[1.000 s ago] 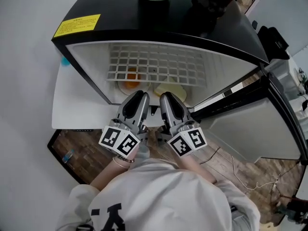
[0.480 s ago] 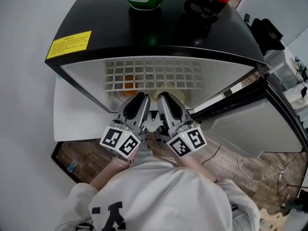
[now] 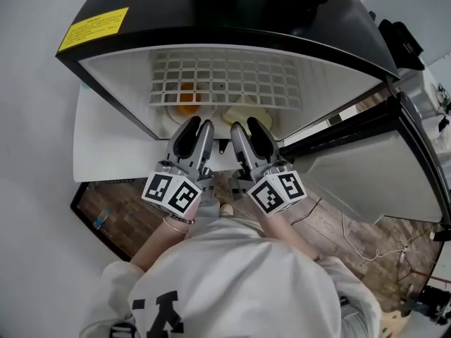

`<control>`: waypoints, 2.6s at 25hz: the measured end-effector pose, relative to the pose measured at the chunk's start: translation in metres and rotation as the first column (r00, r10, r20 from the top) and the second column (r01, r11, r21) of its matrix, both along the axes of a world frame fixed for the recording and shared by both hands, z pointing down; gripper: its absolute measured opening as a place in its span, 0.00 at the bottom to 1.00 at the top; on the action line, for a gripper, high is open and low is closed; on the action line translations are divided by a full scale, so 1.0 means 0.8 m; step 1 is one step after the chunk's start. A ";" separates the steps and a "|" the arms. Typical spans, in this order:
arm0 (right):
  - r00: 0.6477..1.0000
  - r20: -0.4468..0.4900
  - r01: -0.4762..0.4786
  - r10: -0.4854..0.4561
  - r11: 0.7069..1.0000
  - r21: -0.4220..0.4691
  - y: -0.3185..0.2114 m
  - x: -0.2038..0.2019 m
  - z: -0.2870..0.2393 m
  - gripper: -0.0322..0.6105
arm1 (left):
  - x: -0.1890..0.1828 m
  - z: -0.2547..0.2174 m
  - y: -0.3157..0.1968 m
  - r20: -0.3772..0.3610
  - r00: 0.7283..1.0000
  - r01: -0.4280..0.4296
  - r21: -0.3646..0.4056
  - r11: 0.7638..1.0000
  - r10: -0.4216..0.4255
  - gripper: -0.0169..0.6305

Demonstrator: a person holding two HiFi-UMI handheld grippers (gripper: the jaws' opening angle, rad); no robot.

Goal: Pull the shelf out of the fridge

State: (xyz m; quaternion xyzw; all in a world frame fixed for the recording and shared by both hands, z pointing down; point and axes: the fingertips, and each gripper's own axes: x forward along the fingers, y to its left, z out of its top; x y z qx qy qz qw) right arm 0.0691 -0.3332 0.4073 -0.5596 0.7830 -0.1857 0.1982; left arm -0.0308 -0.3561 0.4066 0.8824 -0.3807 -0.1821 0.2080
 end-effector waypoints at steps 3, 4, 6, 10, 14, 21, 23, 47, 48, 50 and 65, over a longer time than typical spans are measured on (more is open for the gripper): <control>1.000 0.022 -0.012 0.012 1.000 0.002 -0.006 0.005 -0.003 0.38 | 0.002 -0.003 -0.004 -0.008 1.000 -0.011 0.003 1.000 0.011 0.22; 0.999 0.029 -0.016 0.016 1.000 0.001 -0.008 0.007 -0.003 0.39 | 0.004 -0.003 -0.006 -0.010 1.000 -0.016 0.002 1.000 0.016 0.24; 0.999 0.037 -0.021 0.022 1.000 -0.004 -0.015 0.012 -0.002 0.40 | 0.008 -0.002 -0.011 -0.009 1.000 -0.025 -0.008 1.000 0.024 0.28; 0.998 0.049 -0.038 0.038 0.999 -0.004 -0.027 0.018 -0.004 0.40 | 0.013 -0.004 -0.022 -0.015 0.999 -0.034 -0.022 0.999 0.033 0.31; 0.997 0.044 -0.057 0.057 0.998 -0.003 -0.027 0.018 -0.003 0.40 | 0.014 -0.002 -0.027 0.017 1.000 -0.021 -0.023 1.000 0.021 0.31; 0.996 0.074 -0.048 0.050 0.998 -0.027 -0.027 0.019 0.005 0.40 | 0.017 0.009 -0.031 -0.026 0.999 -0.030 -0.080 0.996 0.028 0.33; 0.995 0.088 -0.053 0.056 0.998 -0.033 -0.029 0.021 0.007 0.40 | 0.019 0.007 -0.035 -0.035 0.999 -0.032 -0.085 0.996 0.029 0.34; 0.972 0.207 -0.102 0.106 0.994 -0.033 -0.098 0.045 -0.004 0.40 | 0.031 -0.005 -0.088 -0.091 0.996 -0.031 -0.089 0.996 0.023 0.34; 0.972 0.207 -0.104 0.108 0.994 -0.033 -0.100 0.046 -0.004 0.40 | 0.032 -0.005 -0.089 -0.090 0.996 -0.033 -0.086 0.996 0.025 0.35; 0.972 0.206 -0.108 0.113 0.994 -0.035 -0.104 0.048 -0.004 0.40 | 0.034 -0.005 -0.091 -0.095 0.995 -0.035 -0.087 0.996 0.026 0.35; 0.961 0.251 -0.104 0.116 0.993 -0.059 -0.128 0.052 -0.003 0.40 | 0.042 -0.008 -0.118 -0.133 0.991 -0.049 -0.122 0.991 0.032 0.37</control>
